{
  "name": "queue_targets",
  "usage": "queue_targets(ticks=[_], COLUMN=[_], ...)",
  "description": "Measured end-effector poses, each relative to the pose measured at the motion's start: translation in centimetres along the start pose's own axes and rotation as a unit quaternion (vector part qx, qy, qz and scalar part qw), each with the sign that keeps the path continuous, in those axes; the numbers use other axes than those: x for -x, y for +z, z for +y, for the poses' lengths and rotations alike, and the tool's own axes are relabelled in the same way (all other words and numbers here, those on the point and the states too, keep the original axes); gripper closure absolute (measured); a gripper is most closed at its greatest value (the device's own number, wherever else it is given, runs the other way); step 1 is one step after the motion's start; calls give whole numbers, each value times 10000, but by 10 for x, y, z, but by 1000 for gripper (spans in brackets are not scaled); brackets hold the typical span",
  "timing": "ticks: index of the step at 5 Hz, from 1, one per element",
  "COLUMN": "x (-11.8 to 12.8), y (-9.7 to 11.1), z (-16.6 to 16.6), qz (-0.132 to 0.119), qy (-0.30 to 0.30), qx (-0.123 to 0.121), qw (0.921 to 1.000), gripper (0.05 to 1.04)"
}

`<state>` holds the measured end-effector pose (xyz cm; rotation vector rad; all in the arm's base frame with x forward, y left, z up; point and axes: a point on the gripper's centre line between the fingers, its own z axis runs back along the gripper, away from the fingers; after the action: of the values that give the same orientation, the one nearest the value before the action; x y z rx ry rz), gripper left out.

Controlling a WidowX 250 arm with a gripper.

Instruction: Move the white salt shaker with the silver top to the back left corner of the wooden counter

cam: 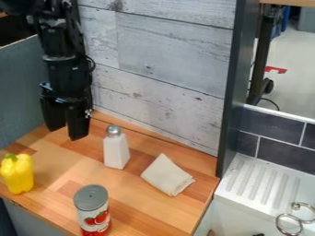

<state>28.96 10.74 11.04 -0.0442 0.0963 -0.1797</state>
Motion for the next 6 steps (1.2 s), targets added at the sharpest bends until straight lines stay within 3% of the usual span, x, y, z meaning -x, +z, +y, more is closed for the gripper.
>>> queue_targets(ticks=[1, 3, 5, 6], x=[1, -20, -37, -45], y=[-10, -18, -1, -6], z=[0, -4, -10, -10], qz=[115, -557, -725, -637], qy=[9, 190, 300, 315], qx=[77, 177, 9, 64], qw=[9999, 9981, 9969, 9975], gripper=[82, 82, 82, 82])
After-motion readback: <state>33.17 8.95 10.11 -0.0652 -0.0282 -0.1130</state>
